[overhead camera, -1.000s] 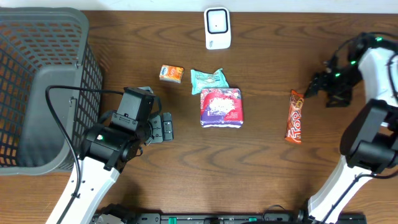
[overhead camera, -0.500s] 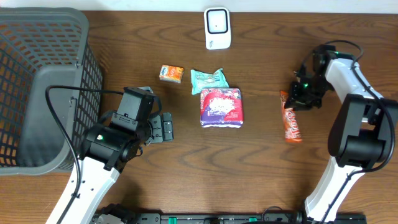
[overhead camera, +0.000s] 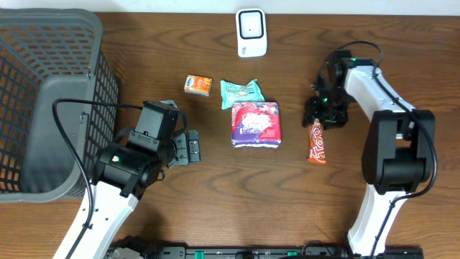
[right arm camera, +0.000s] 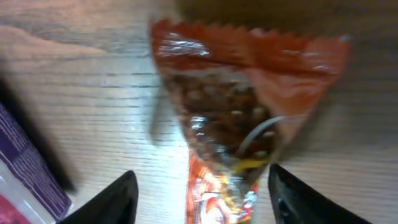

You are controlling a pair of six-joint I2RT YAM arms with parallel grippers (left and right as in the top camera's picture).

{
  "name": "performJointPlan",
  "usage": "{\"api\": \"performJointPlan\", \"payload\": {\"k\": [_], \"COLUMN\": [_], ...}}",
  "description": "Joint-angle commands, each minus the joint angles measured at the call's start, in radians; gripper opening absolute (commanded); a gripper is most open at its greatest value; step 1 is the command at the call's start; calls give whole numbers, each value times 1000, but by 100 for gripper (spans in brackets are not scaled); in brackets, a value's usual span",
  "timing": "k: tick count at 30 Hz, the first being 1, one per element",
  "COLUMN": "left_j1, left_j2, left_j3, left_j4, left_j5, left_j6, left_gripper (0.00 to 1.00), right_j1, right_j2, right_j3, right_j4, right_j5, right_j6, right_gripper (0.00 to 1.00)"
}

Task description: Scan the item barcode

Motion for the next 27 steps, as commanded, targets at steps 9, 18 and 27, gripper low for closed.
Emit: {"api": "performJointPlan", "payload": {"k": [9, 18, 27], "left_j1": [5, 5, 4], "left_j2": [2, 2, 2], "left_j3": [1, 1, 1], "left_j4": [-3, -3, -3], "left_j5": [-5, -5, -5], "left_j6": [13, 13, 13], "left_gripper": [98, 98, 98], "right_j1": [37, 69, 111], "right_j2": [-6, -6, -6], "right_j3": [-77, -159, 132], "right_j4": [31, 137, 82], "right_j5": [95, 117, 91], "right_j6": [37, 139, 153], "right_gripper": [52, 1, 1]}}
